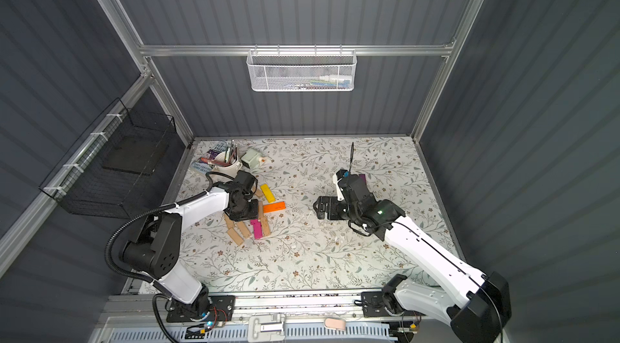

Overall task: Assemble the letter k with building blocks
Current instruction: Pick up the building block from the center of the board.

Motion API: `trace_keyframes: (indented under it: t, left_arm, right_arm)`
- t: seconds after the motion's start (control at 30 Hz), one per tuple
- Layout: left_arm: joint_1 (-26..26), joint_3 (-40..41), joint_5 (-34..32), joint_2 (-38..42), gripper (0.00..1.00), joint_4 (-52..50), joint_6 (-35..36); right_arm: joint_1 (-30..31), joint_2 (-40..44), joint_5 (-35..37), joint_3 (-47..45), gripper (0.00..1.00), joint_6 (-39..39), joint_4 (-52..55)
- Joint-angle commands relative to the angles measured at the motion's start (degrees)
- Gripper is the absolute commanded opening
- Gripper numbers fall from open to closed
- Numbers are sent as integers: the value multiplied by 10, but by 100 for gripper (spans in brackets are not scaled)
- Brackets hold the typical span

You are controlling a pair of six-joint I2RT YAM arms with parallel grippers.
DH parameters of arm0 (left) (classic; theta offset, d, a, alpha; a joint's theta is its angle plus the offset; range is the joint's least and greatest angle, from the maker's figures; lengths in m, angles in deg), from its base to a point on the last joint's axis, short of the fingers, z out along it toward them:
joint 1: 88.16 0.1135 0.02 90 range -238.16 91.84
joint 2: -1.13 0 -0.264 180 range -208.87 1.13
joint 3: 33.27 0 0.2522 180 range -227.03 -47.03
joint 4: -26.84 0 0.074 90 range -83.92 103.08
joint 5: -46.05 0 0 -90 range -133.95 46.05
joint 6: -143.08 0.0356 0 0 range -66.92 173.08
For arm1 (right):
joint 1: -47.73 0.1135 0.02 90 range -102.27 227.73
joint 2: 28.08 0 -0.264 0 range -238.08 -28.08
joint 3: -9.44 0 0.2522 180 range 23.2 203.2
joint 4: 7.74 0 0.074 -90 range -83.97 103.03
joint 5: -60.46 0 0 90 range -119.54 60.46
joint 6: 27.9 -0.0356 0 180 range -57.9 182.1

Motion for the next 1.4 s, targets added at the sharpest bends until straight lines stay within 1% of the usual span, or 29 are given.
trace_keyframes:
  t: [0.0, 0.07, 0.23, 0.37, 0.5, 0.67, 0.9, 1.0, 1.1, 1.2, 1.3, 1.37]
  left_arm:
    - [0, 7, -3, -16, 44, -5, 14]
    - [0, 7, -17, -17, 40, -11, 11]
    - [0, 8, -48, -11, 36, -23, 2]
    - [0, 13, -64, -3, 36, -32, -4]
    - [0, 21, -65, 6, 36, -25, -3]
    - [0, 23, -56, -4, 35, -15, -1]
    - [0, 12, -52, 10, 23, -19, -8]
    - [-7, 1, -34, 44, 21, -28, -20]
    - [-60, -27, -46, 72, 21, -36, -46]
    - [-128, -66, -50, 63, 20, -25, -86]
    - [-204, -119, -66, 17, 19, -6, -112]
    - [-243, -161, -78, -27, 19, 7, -120]
  right_arm:
    - [3, 5, 5, 10, 99, -5, 1]
    - [3, 8, 6, 9, 99, -5, 3]
    - [3, 16, 10, 8, 99, -5, 7]
    - [3, 16, 13, 9, 99, -5, 8]
    - [4, 12, 10, 11, 99, -6, 5]
    - [3, 10, 7, 11, 99, -8, 4]
    - [5, 7, 14, 12, 99, -12, 4]
    - [5, 16, 46, 8, 99, -21, 2]
    - [3, 33, 93, 0, 99, -34, 1]
    - [2, 59, 147, -12, 99, -52, 3]
    - [-3, 86, 188, -28, 99, -71, 9]
    - [-6, 103, 213, -37, 99, -83, 18]
